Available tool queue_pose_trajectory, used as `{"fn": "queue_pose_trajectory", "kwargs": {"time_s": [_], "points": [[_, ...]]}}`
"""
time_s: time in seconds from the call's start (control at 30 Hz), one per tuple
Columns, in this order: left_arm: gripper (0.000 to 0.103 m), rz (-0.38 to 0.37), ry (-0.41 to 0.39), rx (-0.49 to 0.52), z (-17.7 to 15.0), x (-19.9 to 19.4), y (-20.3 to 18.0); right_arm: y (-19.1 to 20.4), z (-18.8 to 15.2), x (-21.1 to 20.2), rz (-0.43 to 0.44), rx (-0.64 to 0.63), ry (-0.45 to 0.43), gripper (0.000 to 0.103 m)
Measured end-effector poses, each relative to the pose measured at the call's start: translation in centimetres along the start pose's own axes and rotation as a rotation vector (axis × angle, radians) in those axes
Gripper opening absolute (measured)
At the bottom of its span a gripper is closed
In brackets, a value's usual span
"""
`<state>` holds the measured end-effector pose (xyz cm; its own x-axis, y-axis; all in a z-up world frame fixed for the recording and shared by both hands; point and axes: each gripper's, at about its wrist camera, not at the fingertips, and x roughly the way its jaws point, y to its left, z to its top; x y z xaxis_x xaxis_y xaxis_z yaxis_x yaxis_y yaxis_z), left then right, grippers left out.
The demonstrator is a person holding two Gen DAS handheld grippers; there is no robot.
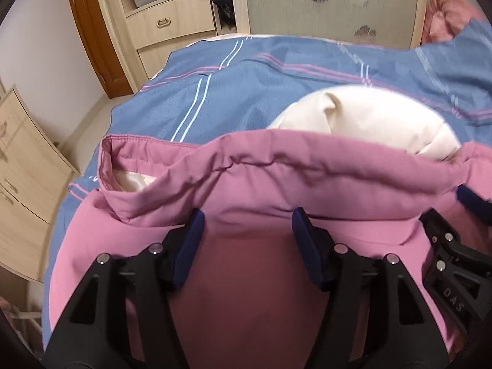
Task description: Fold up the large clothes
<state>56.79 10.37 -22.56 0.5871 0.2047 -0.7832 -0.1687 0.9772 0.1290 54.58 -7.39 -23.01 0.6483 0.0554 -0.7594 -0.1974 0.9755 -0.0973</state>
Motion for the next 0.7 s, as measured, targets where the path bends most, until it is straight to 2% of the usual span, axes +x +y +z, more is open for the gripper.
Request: {"fn": "queue_pose_trajectory", "kwargs": {"time_s": [0.1, 0.2, 0.33, 0.7], "points": [[0.063, 0.014, 0.004, 0.008, -0.2, 0.8, -0.4, -0.2, 0.6, 1.2, 0.011, 0.006, 0.033, 0.07], [0.063, -0.019, 0.015, -0.011, -0.4, 1.3, 0.2, 0.4, 0.5, 1.2, -0.003, -0.013, 0.039, 0.071], [0.064, -0.039, 0.008, -0.026, -0.7, 1.5, 0.6, 0.0, 0.3, 1.7, 0.011, -0.003, 0.027, 0.072], [0.064, -0.028, -0.017, -0.031, -1.3, 1.7, 0.1, 0.1, -0.5, 1.9, 0.017, 0.012, -0.006, 0.072]]}}
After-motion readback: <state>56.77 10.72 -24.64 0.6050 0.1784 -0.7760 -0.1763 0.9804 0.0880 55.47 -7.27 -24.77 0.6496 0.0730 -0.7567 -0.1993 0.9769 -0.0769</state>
